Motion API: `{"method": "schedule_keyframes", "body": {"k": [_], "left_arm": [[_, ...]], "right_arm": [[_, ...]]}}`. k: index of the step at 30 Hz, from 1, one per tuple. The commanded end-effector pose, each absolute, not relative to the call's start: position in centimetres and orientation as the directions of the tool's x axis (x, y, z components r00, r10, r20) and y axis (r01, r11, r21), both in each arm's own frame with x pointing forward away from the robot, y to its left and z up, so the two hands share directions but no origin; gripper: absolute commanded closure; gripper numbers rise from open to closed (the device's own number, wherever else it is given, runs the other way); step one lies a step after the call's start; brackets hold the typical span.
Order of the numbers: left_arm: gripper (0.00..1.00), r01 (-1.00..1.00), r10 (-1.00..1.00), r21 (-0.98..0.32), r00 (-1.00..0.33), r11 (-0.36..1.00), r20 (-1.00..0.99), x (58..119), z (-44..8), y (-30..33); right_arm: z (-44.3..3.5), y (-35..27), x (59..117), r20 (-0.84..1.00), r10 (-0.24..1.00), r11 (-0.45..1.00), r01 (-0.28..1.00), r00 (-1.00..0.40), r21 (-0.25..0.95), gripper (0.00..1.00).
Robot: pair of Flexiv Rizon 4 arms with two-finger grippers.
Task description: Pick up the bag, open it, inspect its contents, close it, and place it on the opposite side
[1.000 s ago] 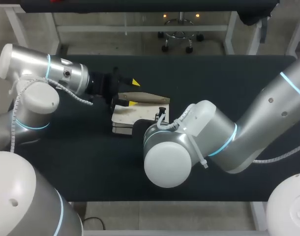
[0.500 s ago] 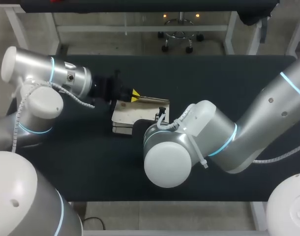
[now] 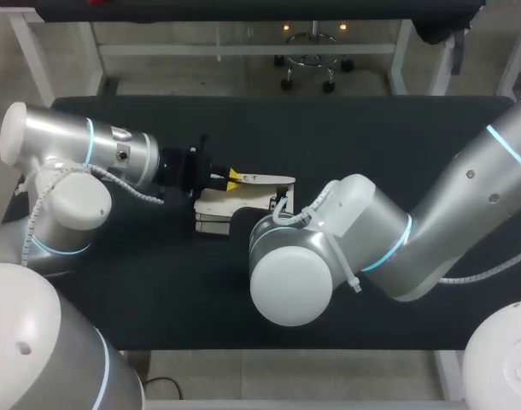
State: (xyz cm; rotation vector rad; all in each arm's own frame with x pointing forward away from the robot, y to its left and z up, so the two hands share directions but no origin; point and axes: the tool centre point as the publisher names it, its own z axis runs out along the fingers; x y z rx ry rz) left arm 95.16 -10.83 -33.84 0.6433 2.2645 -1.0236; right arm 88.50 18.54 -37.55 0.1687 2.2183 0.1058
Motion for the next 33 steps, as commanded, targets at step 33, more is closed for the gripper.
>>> {"method": "schedule_keyframes", "body": {"k": [33], "left_arm": [[1.0,0.694,0.167,-0.434,-0.618,0.574,-0.769,93.5,-36.5,-10.2]], "right_arm": [[-37.8,18.3,88.4,-0.789,0.159,0.987,0.07,-0.594,0.147,1.0]]}}
